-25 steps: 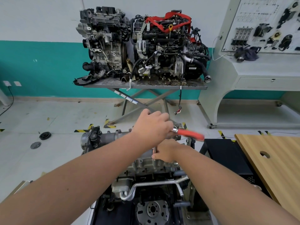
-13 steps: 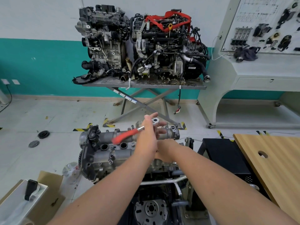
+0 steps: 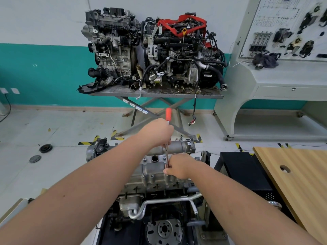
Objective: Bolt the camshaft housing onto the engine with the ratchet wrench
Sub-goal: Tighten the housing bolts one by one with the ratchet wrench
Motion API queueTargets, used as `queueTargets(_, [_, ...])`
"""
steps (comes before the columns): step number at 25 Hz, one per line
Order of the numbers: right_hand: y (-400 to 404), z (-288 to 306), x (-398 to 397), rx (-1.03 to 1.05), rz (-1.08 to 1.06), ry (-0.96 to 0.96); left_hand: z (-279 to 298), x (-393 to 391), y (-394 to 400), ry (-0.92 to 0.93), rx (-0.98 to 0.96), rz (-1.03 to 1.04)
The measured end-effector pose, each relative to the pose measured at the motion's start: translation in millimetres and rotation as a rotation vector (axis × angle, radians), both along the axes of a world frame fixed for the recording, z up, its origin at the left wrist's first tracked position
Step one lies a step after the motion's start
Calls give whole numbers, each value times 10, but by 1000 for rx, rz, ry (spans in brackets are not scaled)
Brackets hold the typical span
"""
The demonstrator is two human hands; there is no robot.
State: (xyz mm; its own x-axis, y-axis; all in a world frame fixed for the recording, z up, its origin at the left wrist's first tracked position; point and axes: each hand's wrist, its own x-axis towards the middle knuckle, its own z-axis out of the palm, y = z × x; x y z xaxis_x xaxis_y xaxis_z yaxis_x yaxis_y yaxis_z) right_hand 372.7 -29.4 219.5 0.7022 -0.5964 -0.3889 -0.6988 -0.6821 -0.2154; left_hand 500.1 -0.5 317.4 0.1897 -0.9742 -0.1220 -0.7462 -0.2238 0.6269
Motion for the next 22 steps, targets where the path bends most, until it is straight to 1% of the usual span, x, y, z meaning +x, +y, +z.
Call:
queueTargets(1, [-1, 0, 8, 0, 2, 7, 12, -27, -2, -316, -47, -136])
queueTargets(2, [-4, 5, 17, -4, 1, 23, -1, -64, 23, -544, -92, -234])
queueTargets(3, [-4, 4, 25, -12, -5, 33, -24, -92, 65, -729, -136, -297])
queueTargets(4, [-3, -9, 24, -17, -19, 29, -73, -117, 108, -815, -207, -337])
queueTargets(6, [9, -30, 4, 9, -53, -13, -257, -76, 195, -930, -541, -434])
queueTargets(7, [22, -34, -9, 26, -71, -43, -348, -23, 228, -928, -749, -449])
queueTargets(8, [34, -37, -11, 44, -88, -72, -430, 42, 236, -871, -925, -402])
queueTargets(9, [43, -39, -3, 56, -92, -93, -504, 88, 240, -760, -1010, -317])
queueTargets(10, [37, -42, 6, 50, -74, -96, -581, 93, 258, -627, -1018, -229])
queueTargets(11, [26, -51, 20, 19, -35, -71, -659, 50, 282, -453, -981, -142])
queueTargets(12, [19, -60, 29, -17, -11, -30, -724, -24, 306, -225, -914, -71])
queueTargets(14, [-2, -75, 37, -36, -30, 30, -784, -181, 308, 356, -757, 46])
queueTargets(15, [-21, -82, 34, -30, -47, 40, -761, -241, 293, 679, -633, 128])
queueTargets(16, [-24, -86, 38, -27, -50, 47, -725, -283, 267, 959, -492, 208])
queueTargets(17, [-30, -88, 30, -26, -44, 51, -686, -303, 235, 1162, -369, 265])
queueTargets(18, [-35, -96, 27, -14, -47, 46, -641, -301, 198, 1261, -286, 317])
queueTargets(19, [-37, -102, 23, -1, -50, 34, -593, -286, 158, 1294, -238, 376])
queueTargets(21, [-41, -101, 10, -12, -38, 30, -477, -227, 103, 1261, -172, 459])
queueTargets(22, [-41, -104, 5, -18, -34, 30, -411, -185, 92, 1194, -133, 455])
